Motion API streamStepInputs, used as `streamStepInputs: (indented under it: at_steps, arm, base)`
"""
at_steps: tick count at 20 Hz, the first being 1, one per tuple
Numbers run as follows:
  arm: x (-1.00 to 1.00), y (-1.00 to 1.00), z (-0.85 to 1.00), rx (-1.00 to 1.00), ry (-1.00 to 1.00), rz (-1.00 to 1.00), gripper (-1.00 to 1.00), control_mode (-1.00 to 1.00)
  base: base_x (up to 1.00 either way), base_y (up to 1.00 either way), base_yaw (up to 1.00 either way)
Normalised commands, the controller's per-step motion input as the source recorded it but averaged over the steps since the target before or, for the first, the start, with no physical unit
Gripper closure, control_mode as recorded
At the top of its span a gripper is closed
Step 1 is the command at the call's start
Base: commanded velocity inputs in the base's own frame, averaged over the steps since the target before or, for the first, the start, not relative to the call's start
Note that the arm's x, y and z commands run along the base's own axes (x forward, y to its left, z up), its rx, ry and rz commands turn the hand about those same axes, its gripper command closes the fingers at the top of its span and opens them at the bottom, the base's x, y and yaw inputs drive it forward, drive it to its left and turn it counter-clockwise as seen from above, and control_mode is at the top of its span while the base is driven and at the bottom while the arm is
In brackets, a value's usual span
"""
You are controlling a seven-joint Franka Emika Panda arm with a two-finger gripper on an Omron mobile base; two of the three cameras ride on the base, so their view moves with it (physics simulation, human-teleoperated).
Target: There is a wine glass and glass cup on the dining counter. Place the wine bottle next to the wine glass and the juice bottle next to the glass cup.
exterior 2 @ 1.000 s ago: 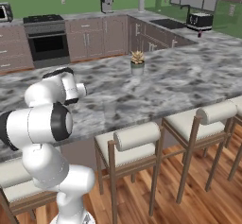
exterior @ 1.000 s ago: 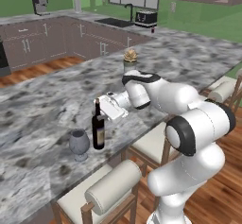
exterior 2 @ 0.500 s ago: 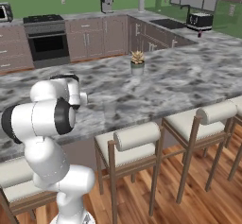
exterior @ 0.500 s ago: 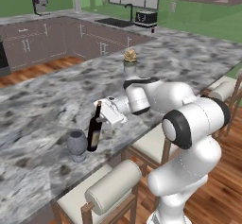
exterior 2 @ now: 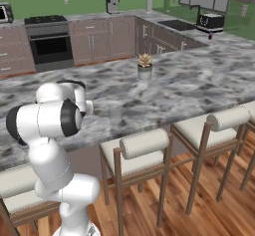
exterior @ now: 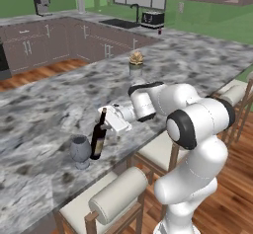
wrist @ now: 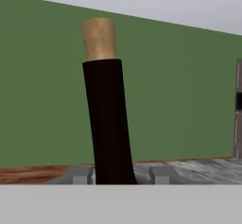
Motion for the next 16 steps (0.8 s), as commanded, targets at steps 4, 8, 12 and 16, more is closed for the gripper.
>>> streamStepInputs:
  at_steps: [4,8,12,16]
  arm:
    - [0.05,0.0,-0.03,-0.01,0.0,0.04,1.0,-1.0]
    - [0.06,0.0,-0.01,-0.05,0.0,0.05,1.0,-1.0]
    - [0.02,-0.01,0.0,-0.09,0.0,0.05,1.0,-1.0]
    - [0.0,-0.05,0.0,-0.1,0.0,0.07,1.0,-1.0]
  base:
    - [0.0,0.0,0.0]
    - [0.0,0.0,0.0]
    - [0.0,0.0,0.0]
    - [0.0,0.0,0.0]
